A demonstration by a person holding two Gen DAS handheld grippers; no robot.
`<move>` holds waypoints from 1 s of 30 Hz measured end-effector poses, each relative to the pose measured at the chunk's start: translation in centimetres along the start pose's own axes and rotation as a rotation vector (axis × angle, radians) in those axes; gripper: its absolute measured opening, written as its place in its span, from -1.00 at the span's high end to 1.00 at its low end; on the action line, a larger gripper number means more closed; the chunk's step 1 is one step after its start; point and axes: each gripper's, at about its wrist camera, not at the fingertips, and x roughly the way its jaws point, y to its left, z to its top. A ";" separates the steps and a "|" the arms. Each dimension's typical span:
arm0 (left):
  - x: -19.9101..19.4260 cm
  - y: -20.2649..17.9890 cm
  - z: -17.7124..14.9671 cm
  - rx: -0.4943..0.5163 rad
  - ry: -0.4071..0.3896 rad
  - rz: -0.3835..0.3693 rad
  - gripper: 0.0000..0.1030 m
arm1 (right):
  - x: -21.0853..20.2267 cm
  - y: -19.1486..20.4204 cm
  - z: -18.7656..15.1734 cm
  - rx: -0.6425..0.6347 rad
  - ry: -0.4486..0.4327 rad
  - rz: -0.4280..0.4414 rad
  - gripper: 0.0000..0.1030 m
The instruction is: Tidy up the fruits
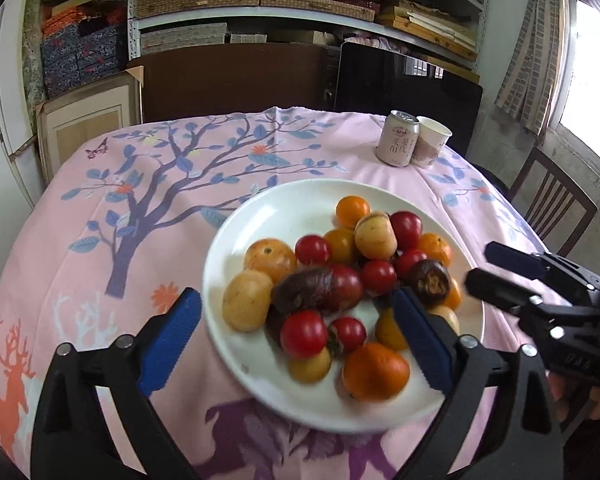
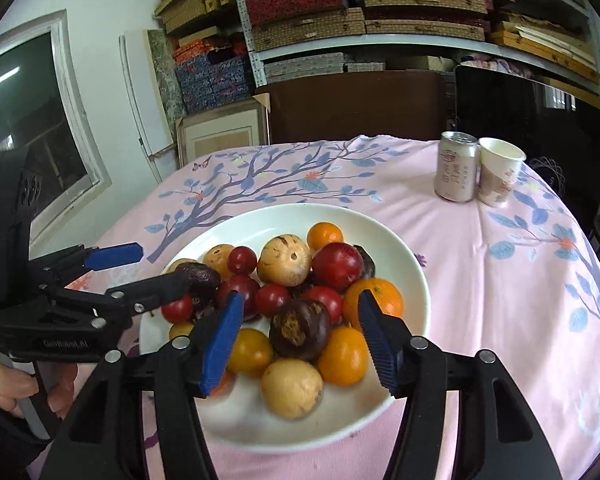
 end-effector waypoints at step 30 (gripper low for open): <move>-29.0 -6.2 -20.6 -0.027 -0.151 0.177 -0.91 | -29.1 6.8 -17.3 0.030 -0.197 -0.124 -0.93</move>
